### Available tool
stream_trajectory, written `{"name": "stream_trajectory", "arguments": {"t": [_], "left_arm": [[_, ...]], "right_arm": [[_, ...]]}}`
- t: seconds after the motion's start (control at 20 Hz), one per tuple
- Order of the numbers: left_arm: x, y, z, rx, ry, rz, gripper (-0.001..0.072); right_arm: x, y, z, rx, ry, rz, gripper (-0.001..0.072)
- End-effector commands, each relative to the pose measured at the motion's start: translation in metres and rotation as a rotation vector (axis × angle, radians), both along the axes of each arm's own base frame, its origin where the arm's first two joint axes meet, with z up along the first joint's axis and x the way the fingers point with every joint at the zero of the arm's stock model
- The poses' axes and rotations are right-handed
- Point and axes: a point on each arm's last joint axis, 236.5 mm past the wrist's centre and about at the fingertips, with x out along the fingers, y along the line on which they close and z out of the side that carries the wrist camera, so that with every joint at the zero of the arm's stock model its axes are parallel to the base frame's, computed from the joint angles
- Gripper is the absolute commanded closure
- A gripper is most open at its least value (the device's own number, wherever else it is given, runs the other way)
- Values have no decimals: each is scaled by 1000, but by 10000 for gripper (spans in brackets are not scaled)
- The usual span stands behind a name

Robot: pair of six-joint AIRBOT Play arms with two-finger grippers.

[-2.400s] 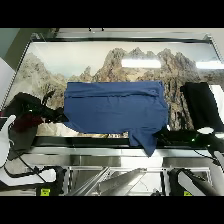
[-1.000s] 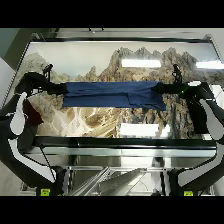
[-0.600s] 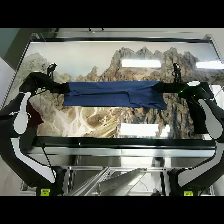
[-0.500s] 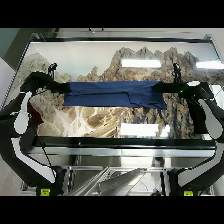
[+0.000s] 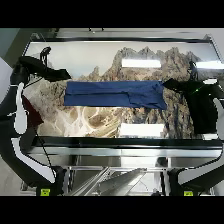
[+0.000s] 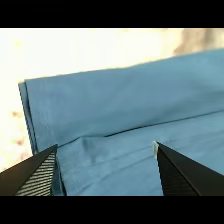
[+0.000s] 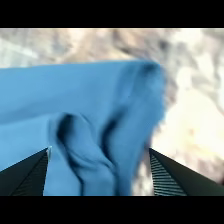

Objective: Fold the shirts.

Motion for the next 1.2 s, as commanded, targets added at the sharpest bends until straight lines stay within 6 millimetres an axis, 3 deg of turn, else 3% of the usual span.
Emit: {"name": "stream_trajectory", "arguments": {"t": [0.0, 0.15, 0.4, 0.45, 0.5, 0.55, 0.6, 0.65, 0.7, 0.75, 0.85, 1.0, 1.15], "left_arm": [[3, -8, 31, -14, -17, -4, 40], [-2, -28, 29, -25, 7, -30, 40], [-16, -95, 28, -32, 32, -146, 40], [-17, -111, 28, -31, 24, -172, 41], [-17, -126, 29, -31, 7, -193, 57], [-15, -142, 29, -32, -16, -208, 203], [-13, -160, 28, -36, -45, -220, 346], [-12, -179, 25, -47, -68, -229, 372], [-14, -201, 18, -64, -86, -238, 527], [-16, -221, 8, -69, -100, -247, 692], [-27, -259, -26, -64, -89, -281, 688], [-52, -300, -74, -60, 20, -352, 688], [-55, -339, -86, -64, 14, -424, 688]], "right_arm": [[-20, -8, -24, 67, 131, -5, 7], [-26, 27, -37, 224, 212, 63, 7], [-21, 75, -51, 283, 246, 154, 9], [-19, 82, -50, 278, 239, 171, 58], [-15, 88, -45, 271, 224, 186, 330], [-9, 92, -38, 273, 203, 193, 548], [-1, 94, -26, 286, 180, 191, 568], [4, 97, -13, 304, 160, 202, 645], [5, 100, 1, 317, 148, 227, 691], [5, 102, 17, 327, 141, 254, 692], [-2, 107, 52, 339, 122, 309, 692], [-16, 109, 121, 314, 35, 371, 693], [-32, 119, 167, 287, -31, 416, 692]]}}
